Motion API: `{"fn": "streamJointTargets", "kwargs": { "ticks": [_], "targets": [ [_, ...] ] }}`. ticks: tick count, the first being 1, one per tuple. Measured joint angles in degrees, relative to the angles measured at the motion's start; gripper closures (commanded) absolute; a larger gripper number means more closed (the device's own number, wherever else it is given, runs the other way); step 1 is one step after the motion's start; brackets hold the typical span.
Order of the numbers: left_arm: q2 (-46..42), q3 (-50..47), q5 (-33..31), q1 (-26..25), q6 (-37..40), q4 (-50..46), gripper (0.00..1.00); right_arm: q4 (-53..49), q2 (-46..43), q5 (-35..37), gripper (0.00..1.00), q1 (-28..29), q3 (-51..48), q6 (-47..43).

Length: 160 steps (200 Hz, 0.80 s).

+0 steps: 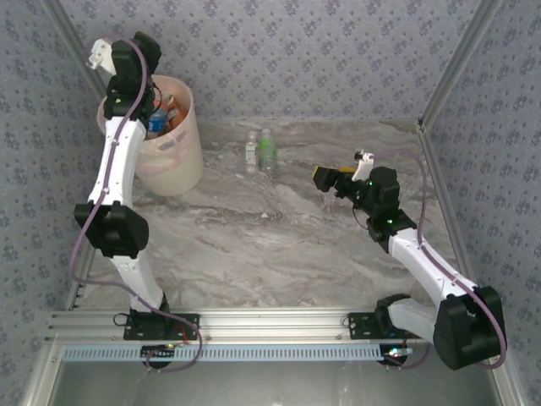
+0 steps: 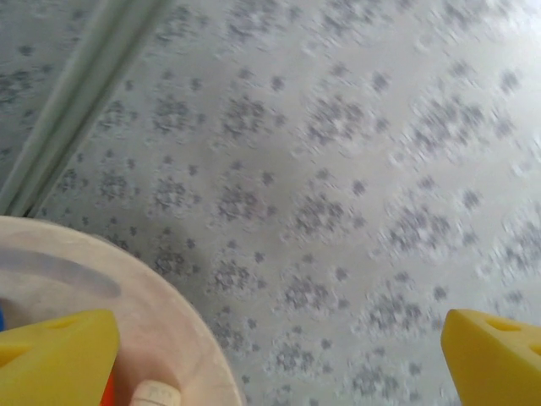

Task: Put the plastic bottles in the bin

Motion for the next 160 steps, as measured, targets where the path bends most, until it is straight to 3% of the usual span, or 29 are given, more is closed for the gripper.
{"fn": "streamJointTargets", "kwargs": {
  "ticks": [54, 81, 160],
  "targets": [
    [2.19, 2.84, 1.42, -15.04, 20.09, -2.32, 0.02, -0.28, 0.0, 0.26, 0.0, 0.0, -0.09, 0.07],
    [5.16, 3.58, 1.36, -21.16, 25.64, -3.63, 0.02, -0.76, 0.0, 1.53, 0.0, 0.0, -0.57, 0.72],
    [22.38, 13.97, 3.52, -21.66, 28.61, -17.14, 0.02, -3.74, -1.9, 4.09, 0.0, -0.13, -1.49, 1.51]
  ]
}}
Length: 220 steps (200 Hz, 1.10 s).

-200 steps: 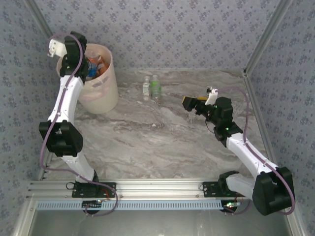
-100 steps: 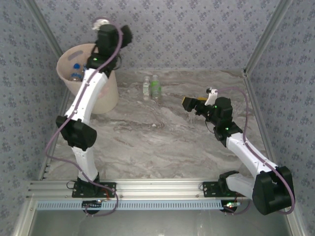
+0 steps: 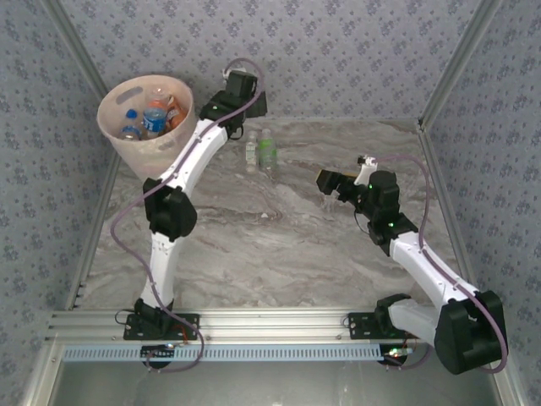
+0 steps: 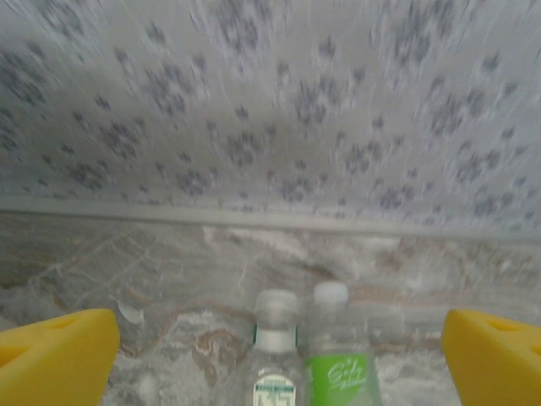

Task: Put the plastic bottles in the bin

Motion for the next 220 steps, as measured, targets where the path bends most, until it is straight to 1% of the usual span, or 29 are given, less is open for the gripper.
{"fn": "streamJointTargets", "kwargs": {
  "ticks": [24, 58, 93, 107, 132, 150, 166, 177, 185, 204, 220],
  "targets": [
    [2.67, 1.05, 2.8, 0.17, 0.63, -4.11, 0.03, -0.66, -0.59, 0.39, 0.0, 0.0, -0.15, 0.0],
    [5.25, 2.16, 7.37, 1.03, -0.17, -8.02, 0.1, -1.57, -0.85, 0.46, 0.0, -0.09, -0.37, 0.0],
    [7.82, 2.82, 11.56, 2.69, -0.87, -10.73, 0.14, -1.99, -0.85, 0.94, 0.0, -0.15, -0.59, -0.22],
    [9.09, 3.04, 12.46, 3.1, -1.07, -11.28, 0.15, -2.03, -0.85, 1.09, 0.0, -0.15, -0.66, -0.5],
    [11.98, 3.93, 13.88, 3.17, -1.09, -12.66, 0.16, -2.01, -0.85, 1.27, 0.0, -0.15, -0.66, -0.85],
    [13.97, 4.57, 14.75, 3.15, -1.09, -13.27, 0.18, -2.01, -0.85, 1.27, 0.0, -0.15, -0.66, -1.09],
    [15.19, 4.79, 15.19, 3.15, -1.22, -13.53, 0.23, -2.01, -0.85, 1.27, 0.0, -0.15, -0.66, -1.27],
    [15.76, 4.81, 15.41, 3.19, -1.62, -13.73, 0.29, -2.01, -0.85, 1.27, 0.0, -0.15, -0.66, -1.31],
    [16.0, 4.87, 15.52, 3.28, -1.92, -13.75, 0.31, -2.03, -0.85, 1.27, 0.0, -0.15, -0.66, -1.33],
    [16.39, 4.96, 15.63, 3.45, -2.14, -13.81, 0.32, -2.16, -0.85, 1.27, 0.0, -0.15, -0.66, -1.49],
    [16.83, 5.22, 15.63, 3.63, -2.19, -13.84, 0.29, -2.19, -0.85, 1.27, 0.0, -0.15, -0.66, -1.51]
  ]
}}
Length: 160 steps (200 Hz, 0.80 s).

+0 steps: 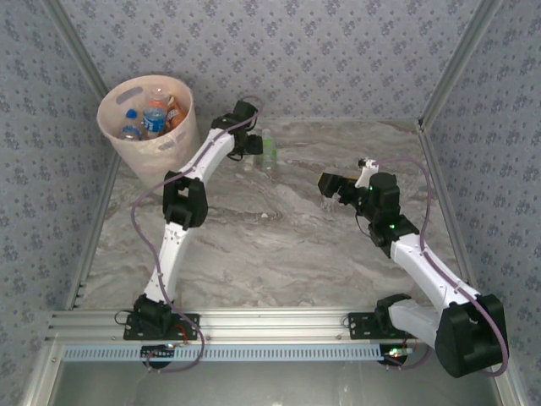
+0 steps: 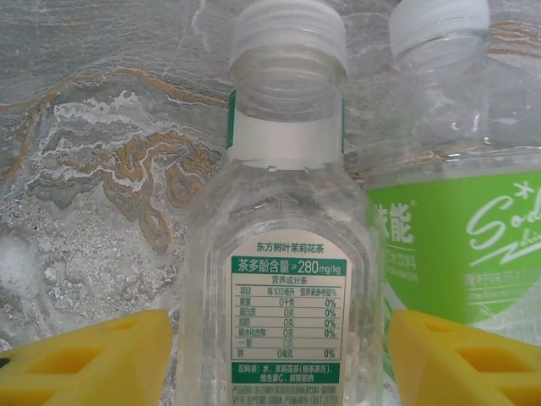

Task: Put the plastic bottles in the bin

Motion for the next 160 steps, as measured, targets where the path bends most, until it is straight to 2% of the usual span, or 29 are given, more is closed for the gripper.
{"fn": "streamJointTargets", "kwargs": {
  "ticks": [25, 54, 77, 115, 139, 160],
  "targets": [
    [0.92, 0.5, -0.02, 0.17, 0.0, -0.02, 0.21, 0.0, 0.0, 0.0, 0.0, 0.0, 0.0, 0.0],
    [2.45, 1.55, 0.04, 0.33, 0.02, -0.07, 0.2, 0.0, 0.0, 0.0, 0.0, 0.0, 0.0, 0.0],
    [4.0, 3.34, 0.42, 0.55, 0.22, -0.52, 0.26, -0.04, 0.0, 0.0, 0.0, 0.0, 0.0, 0.0],
    [4.68, 3.69, 0.87, 0.55, 0.9, -1.16, 0.43, -0.17, 0.0, 0.02, 0.0, 0.0, 0.0, 0.0],
    [3.89, 2.49, 0.83, 0.48, 1.6, -0.76, 0.45, -0.17, 0.0, 0.0, 0.0, 0.0, 0.0, 0.0],
    [-1.51, -5.92, 0.81, 0.24, 1.99, 1.07, 0.45, -0.28, -0.31, 0.0, 0.0, 0.0, 0.0, -0.02]
  ]
}}
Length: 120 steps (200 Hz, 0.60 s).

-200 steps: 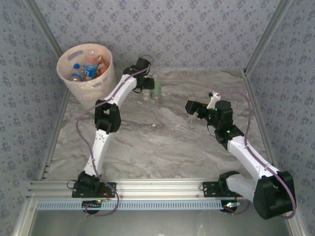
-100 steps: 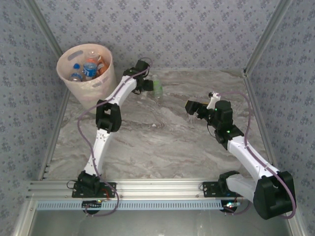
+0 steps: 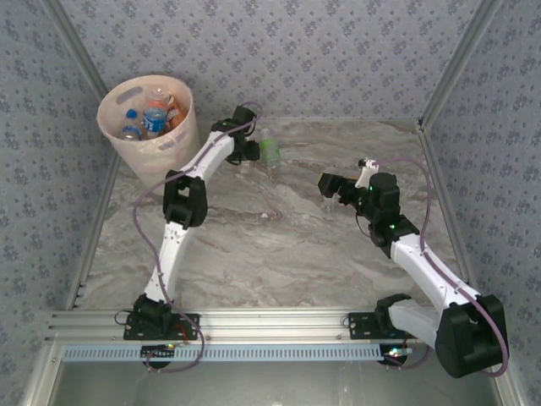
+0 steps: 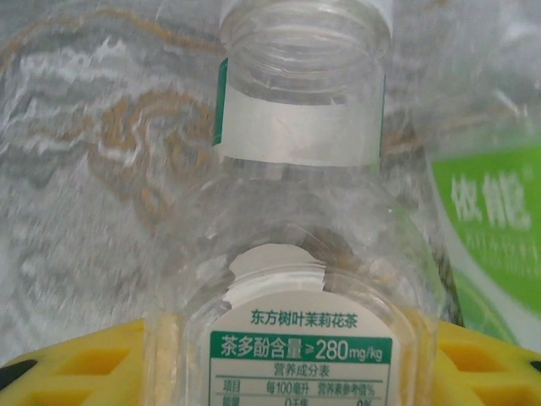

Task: Put the plastic bottles in the bin

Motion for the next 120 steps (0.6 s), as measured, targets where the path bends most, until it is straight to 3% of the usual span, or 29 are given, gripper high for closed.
{"fn": "streamJointTargets", "kwargs": {
  "ticks": [68, 120],
  "targets": [
    [-31.8, -29.83, 0.07, -1.62, -0.9, 14.91, 0.46, 0.28, -0.9, -3.02, 0.0, 0.9, 0.02, -2.62],
    [-47.8, -41.35, 2.05, -3.21, -1.14, 21.49, 0.46, 2.23, -0.87, -4.59, 0.0, 5.4, 0.13, -6.34]
  ]
}}
